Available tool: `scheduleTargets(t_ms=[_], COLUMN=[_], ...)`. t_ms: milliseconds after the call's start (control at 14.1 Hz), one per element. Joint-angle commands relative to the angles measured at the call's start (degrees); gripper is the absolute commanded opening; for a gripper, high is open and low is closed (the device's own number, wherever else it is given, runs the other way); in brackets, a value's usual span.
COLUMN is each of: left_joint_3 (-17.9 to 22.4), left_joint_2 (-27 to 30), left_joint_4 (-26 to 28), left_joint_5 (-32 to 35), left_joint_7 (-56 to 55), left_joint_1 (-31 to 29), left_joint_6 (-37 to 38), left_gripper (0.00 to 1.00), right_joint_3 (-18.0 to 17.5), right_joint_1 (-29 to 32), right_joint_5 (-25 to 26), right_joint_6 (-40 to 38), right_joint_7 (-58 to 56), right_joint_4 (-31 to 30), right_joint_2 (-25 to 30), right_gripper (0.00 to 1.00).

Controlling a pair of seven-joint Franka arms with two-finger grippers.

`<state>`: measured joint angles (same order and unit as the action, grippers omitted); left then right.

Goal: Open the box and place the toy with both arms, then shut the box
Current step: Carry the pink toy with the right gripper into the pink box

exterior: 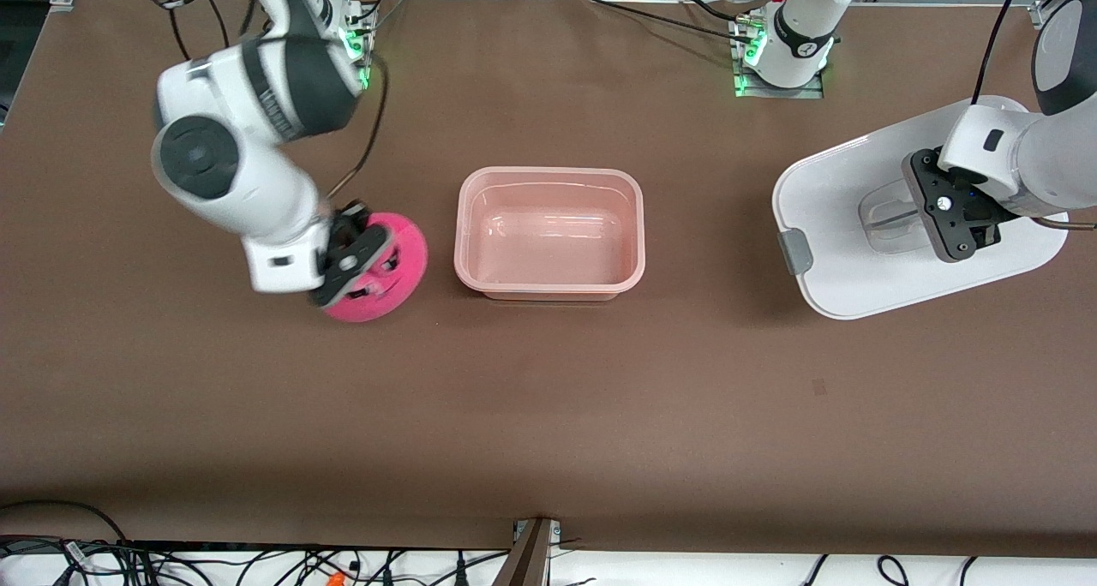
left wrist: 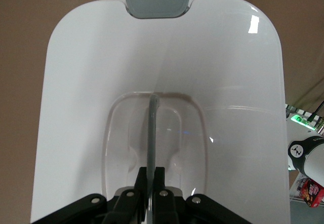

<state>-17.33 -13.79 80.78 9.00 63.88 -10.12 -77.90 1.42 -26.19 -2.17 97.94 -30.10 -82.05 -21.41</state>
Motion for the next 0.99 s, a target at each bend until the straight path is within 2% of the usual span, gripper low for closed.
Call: scheduleTargets(t_ms=[0, 284, 496, 922], left_joint_3=[-0.25, -0.25, -0.25, -0.25], left_joint_2=[-0.80, -0.80, -0.80, -0.89], left_joint_4=[-2.21, -2.20, -2.20, -2.20], left_joint_5=[0.84, 0.76, 0.75, 0.75], left_joint_7=[1.16, 1.16, 1.07, 1.16], left_joint_1=[0.19, 0.10, 0.10, -0.34], left_joint_6=[1.96, 1.97, 3.19, 3.28], left_gripper=[0.00, 0.00, 0.00, 0.00], right_joint_3=[0.51, 0.42, 0.51, 0.51], right_joint_1=[-7.88, -14.93, -19.94, -22.67], right_joint_5=[2.23, 3.40, 3.66, 4.54], right_joint_6=[-3.89, -3.20, -2.41, 2.16], right_joint_7=[-3.73, -3.47, -2.16, 1.54], right_joint_4=[4.53, 7.16, 8.31, 8.14], right_joint_2=[-0.74, -2.05, -5.04, -12.68], right_gripper=[0.00, 0.00, 0.00, 0.00])
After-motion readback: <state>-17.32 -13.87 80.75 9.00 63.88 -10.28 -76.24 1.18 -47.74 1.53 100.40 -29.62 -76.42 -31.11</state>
